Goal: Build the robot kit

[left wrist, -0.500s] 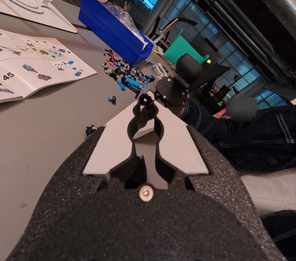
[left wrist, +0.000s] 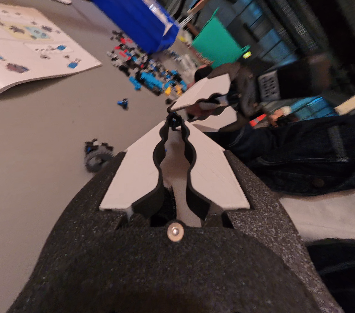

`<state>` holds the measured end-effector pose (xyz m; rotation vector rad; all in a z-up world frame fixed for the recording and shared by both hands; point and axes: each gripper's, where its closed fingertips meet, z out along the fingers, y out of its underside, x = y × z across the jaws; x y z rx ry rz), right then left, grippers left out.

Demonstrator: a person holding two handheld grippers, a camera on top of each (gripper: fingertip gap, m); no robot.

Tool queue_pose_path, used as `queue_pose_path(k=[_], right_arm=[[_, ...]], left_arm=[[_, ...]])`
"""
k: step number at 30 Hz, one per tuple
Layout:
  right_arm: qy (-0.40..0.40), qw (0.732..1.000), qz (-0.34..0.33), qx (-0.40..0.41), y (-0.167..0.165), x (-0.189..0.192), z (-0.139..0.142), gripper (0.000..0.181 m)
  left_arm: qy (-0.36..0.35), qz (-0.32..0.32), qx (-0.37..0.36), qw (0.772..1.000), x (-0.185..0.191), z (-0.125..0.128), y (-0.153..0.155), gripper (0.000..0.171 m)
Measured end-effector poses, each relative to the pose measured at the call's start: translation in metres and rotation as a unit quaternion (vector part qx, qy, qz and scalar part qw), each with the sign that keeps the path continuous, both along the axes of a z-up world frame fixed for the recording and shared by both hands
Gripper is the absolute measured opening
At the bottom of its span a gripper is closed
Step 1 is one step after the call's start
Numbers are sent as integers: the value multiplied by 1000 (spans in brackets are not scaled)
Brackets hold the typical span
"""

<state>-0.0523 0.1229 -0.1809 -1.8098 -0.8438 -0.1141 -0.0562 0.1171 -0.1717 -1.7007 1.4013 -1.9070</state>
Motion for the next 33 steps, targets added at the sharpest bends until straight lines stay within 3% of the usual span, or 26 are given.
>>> queue_pose_path(k=[5, 15, 23, 27, 29, 33], right_arm=[[42, 995, 10, 92, -5, -11, 44, 15], [49, 995, 7, 87, -5, -12, 44, 15], [179, 981, 52, 54, -10, -15, 52, 13], [280, 951, 124, 41, -22, -31, 71, 13], [324, 936, 137, 31, -22, -34, 75, 13], [336, 927, 148, 78, -24, -30, 86, 7]], left_arm=[[-97, -46, -137, 985, -11, 44, -4, 11], [-85, -39, -112, 989, -6, 36, -6, 12], [-94, -46, -149, 983, -7, 41, -4, 11], [-95, -51, -181, 978, -6, 42, -3, 12], [-106, -73, -215, 968, -7, 48, -10, 11], [-147, -127, -330, 924, -15, 71, -18, 11]])
